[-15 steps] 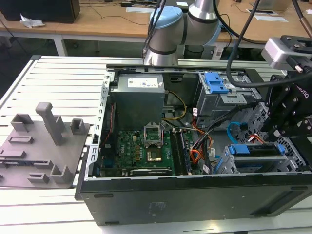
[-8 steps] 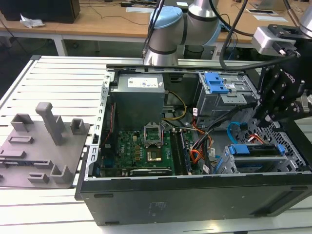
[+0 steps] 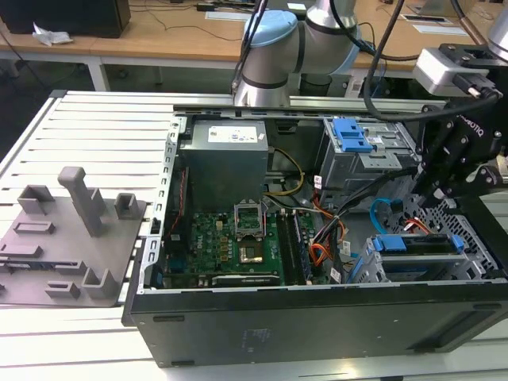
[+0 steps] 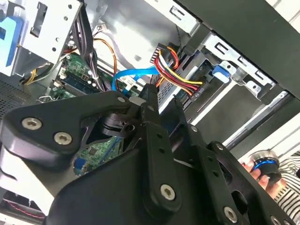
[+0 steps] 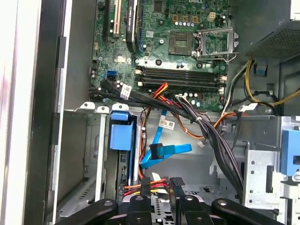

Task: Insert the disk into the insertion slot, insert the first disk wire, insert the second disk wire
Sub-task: 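Insert the second disk wire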

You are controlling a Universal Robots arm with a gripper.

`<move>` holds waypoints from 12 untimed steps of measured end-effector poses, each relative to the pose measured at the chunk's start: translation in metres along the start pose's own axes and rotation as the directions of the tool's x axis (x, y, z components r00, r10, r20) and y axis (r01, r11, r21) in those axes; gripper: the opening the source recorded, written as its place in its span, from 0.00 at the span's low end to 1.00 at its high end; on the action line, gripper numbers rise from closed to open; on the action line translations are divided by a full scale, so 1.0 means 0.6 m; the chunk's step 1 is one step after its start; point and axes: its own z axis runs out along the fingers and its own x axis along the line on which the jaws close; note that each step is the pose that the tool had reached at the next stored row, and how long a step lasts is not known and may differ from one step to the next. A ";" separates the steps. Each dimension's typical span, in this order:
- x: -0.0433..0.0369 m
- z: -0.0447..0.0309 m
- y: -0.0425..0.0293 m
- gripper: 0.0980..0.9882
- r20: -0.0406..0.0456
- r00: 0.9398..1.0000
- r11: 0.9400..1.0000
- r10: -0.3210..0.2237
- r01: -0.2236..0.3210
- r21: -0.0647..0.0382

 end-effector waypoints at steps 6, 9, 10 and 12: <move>-0.003 0.005 0.037 0.23 -0.033 0.999 1.000 0.002 -0.002 0.000; -0.004 0.009 0.053 0.23 -0.042 0.999 1.000 0.001 -0.001 0.000; -0.004 0.012 0.056 0.23 -0.045 0.999 1.000 0.000 0.000 0.000; -0.004 0.019 0.059 0.23 -0.051 0.999 1.000 -0.004 0.004 -0.001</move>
